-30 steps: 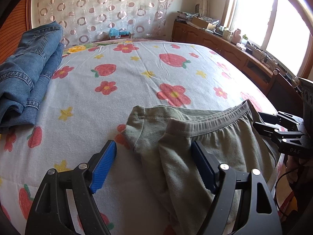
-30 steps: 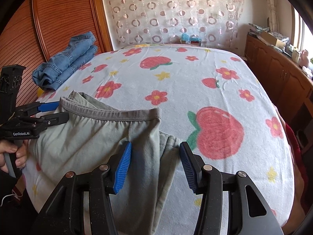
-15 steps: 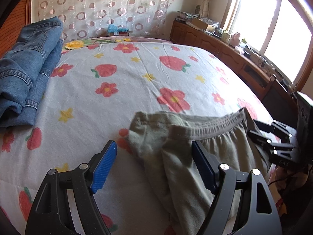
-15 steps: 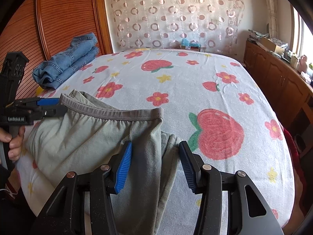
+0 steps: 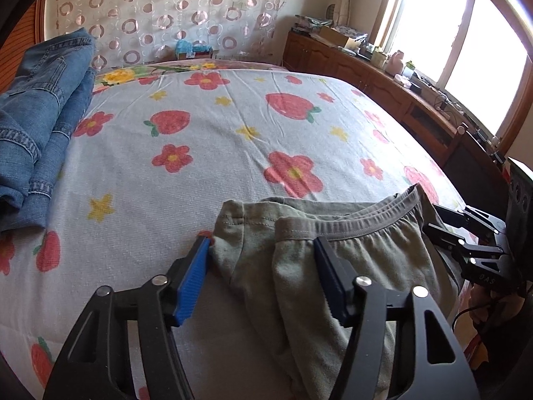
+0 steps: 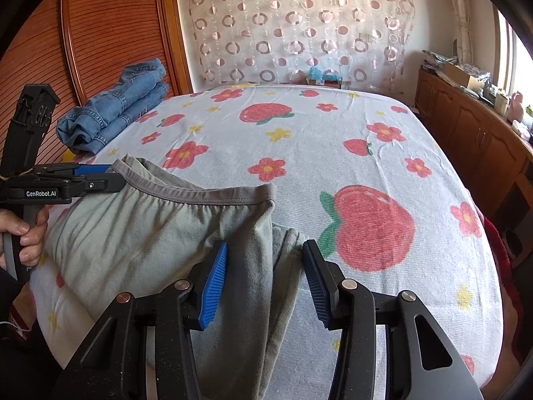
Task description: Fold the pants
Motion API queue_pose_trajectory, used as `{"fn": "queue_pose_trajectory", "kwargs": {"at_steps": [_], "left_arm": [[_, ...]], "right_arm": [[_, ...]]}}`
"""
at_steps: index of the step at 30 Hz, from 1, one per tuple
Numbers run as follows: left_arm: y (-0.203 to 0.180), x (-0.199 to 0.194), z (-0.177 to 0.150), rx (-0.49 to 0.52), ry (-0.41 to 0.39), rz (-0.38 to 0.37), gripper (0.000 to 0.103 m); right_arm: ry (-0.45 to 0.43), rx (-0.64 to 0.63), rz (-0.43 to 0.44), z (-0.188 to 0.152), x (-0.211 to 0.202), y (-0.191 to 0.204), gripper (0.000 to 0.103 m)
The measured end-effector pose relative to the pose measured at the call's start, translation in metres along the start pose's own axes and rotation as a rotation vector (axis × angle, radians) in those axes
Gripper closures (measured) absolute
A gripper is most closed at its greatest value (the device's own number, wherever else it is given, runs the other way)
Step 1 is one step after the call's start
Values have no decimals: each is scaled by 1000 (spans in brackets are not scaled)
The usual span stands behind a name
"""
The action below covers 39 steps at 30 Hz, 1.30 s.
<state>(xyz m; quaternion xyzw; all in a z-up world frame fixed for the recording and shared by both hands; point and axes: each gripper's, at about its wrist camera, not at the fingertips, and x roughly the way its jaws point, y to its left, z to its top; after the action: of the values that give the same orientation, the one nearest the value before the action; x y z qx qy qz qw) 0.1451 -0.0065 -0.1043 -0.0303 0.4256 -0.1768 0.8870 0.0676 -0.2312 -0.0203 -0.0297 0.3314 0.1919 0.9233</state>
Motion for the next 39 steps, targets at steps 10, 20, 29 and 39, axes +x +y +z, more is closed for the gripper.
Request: {"fn": "queue_pose_trajectory", "kwargs": {"at_steps": [10,20,29,39], "left_arm": [[-5,-1,-1,9,-4,-31,58],[-5,0,-1,8,-9,-35,64],[-13,-12,-4,34,-55,-41,86],[-33,-51,0,73,-165,-45,87]], "right_arm": [[8,13,16,3,0,-3,73],[12,27,41,3,1,-4,83],[6,48,68,1,0,-3,92],[-68,38,59,0,-21,5,93]]}}
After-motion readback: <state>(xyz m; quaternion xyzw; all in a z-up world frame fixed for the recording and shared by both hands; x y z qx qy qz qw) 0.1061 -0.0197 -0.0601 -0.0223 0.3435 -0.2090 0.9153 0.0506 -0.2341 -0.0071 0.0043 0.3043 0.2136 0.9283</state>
